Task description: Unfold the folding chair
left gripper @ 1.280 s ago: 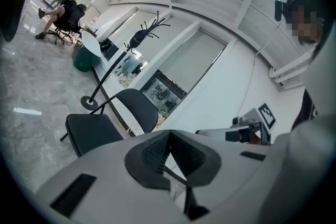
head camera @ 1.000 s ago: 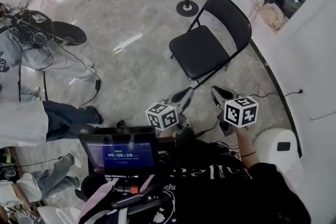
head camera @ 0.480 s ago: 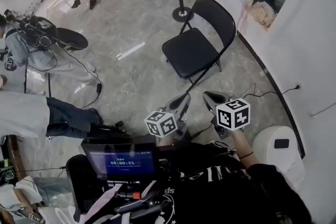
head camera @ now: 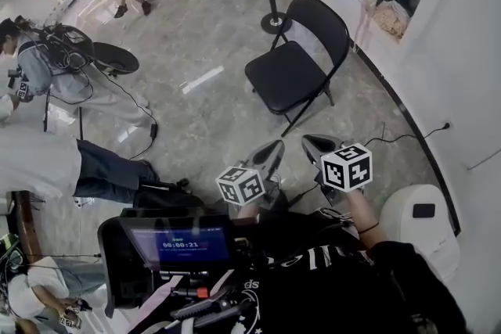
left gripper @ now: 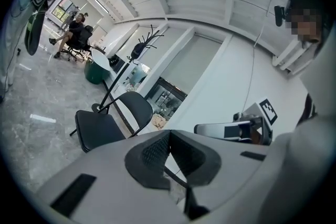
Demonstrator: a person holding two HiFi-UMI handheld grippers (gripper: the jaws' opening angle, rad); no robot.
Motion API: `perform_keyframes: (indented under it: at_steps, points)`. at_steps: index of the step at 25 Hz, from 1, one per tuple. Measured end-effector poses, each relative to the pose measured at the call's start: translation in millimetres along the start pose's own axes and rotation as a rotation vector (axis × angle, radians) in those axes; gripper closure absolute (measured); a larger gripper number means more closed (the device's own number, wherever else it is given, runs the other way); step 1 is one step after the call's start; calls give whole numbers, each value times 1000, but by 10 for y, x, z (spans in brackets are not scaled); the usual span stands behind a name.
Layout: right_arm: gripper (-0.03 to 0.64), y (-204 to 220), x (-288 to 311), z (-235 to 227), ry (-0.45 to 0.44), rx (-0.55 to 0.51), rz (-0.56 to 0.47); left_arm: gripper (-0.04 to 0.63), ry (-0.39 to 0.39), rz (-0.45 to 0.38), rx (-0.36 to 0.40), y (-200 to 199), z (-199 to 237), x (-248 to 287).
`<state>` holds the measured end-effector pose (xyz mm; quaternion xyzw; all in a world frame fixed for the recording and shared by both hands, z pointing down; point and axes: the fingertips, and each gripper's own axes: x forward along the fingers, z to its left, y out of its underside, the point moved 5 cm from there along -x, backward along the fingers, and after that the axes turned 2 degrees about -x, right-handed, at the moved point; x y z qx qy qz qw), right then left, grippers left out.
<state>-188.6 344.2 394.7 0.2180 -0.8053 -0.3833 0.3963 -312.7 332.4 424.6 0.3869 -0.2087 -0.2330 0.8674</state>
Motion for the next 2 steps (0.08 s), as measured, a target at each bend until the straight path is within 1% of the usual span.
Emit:
perform_keyframes:
  at_steps: [2]
  points:
    - [598,24,-20,22,0,-1,-3,592,-1,-2,2,18,-22,-37]
